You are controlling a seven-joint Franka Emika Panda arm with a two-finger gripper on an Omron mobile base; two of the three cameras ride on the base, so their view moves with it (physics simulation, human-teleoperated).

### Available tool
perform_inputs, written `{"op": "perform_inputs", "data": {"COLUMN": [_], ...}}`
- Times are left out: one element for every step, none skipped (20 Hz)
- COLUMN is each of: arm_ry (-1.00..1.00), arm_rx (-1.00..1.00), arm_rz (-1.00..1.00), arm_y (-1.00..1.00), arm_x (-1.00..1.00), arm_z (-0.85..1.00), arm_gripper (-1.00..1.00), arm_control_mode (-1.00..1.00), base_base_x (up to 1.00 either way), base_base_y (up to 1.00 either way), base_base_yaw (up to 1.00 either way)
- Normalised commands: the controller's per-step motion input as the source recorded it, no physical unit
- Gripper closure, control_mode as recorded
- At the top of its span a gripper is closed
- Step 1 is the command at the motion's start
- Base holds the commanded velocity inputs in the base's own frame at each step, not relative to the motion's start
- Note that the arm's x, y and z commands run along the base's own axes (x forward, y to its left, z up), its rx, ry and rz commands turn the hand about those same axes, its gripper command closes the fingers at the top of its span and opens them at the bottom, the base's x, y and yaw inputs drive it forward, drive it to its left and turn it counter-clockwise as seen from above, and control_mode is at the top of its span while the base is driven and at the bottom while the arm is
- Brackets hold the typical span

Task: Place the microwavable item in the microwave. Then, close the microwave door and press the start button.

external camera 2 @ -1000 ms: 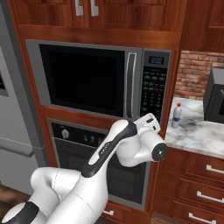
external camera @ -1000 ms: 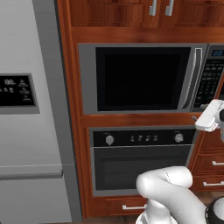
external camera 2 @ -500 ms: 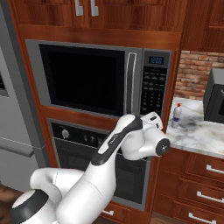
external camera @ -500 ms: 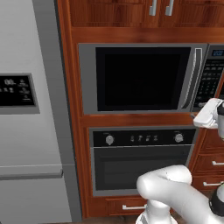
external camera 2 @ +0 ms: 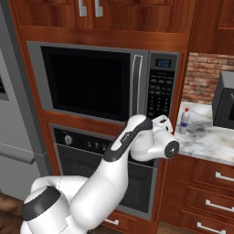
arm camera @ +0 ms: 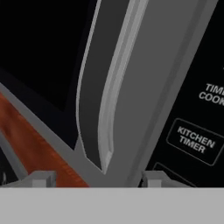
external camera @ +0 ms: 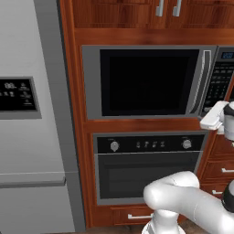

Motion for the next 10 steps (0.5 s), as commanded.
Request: {"op": "perform_inputs", "data": {"arm_ry": [0.00, 0.00, 0.00, 0.00, 0.00, 0.00, 0.00, 0.00, 0.00, 0.00], "arm_rx": [0.01, 0.00, 0.00, 0.00, 0.00, 0.00, 0.00, 0.00, 0.00, 0.00], "arm_rz": [0.00, 0.00, 0.00, 0.00, 0.00, 0.00, 0.00, 0.00, 0.00, 0.00], "arm_y": [0.00, 0.00, 0.00, 0.00, 0.00, 0.00, 0.00, 0.00, 0.00, 0.00], "arm_x": [0.34, 0.24, 0.29, 0.26, 0.23, 0.18, 0.18, 0.21, 0.22, 0.19], "arm_z": [-0.15, -0.08, -0.14, -0.12, -0.16, -0.16, -0.16, -0.20, -0.21, -0.16], "arm_gripper": [-1.00, -1.00, -1.00, -1.00, -1.00, -1.00, -1.00, -1.00, -1.00, -1.00], "arm_control_mode": [-1.00, -1.00, -1.00, -1.00, -1.00, -1.00, -1.00, -1.00, -1.00, -1.00], "base_base_x": [0.00, 0.00, 0.00, 0.00, 0.00, 0.00, 0.00, 0.00, 0.00, 0.00], "base_base_y": [0.00, 0.00, 0.00, 0.00, 0.00, 0.00, 0.00, 0.00, 0.00, 0.00], "base_base_yaw": [0.00, 0.00, 0.00, 0.00, 0.00, 0.00, 0.00, 0.00, 0.00, 0.00]}}
